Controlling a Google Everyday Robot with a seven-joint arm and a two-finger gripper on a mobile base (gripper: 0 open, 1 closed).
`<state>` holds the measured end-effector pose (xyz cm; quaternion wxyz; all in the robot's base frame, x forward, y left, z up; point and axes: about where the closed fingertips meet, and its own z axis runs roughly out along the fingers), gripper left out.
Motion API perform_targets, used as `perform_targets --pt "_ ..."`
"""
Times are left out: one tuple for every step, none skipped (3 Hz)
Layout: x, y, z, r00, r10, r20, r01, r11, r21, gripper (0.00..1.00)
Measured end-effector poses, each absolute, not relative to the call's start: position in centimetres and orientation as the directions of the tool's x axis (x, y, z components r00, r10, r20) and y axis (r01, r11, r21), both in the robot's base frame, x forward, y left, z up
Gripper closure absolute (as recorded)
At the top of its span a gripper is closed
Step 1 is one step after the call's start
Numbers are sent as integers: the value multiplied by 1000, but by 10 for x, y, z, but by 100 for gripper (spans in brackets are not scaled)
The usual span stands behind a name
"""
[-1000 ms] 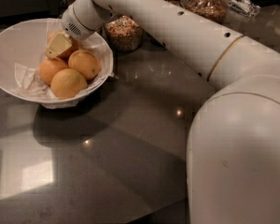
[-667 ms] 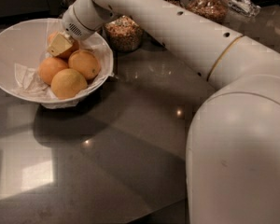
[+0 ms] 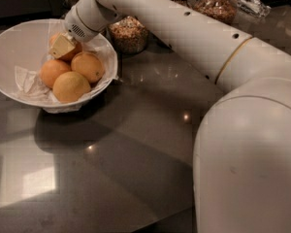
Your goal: Pick orange from white bowl
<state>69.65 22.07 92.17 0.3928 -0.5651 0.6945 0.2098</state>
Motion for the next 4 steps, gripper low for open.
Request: perform_targets --pt "697 221 922 -53 -620 -783 -950 273 -153 100" --pt "694 217 946 0 -591 -807 -951 250 -183 100" --pt "690 213 978 74 -562 -824 -943 230 -242 100" --pt "672 182 1038 199 -513 -835 -910 219 -351 100"
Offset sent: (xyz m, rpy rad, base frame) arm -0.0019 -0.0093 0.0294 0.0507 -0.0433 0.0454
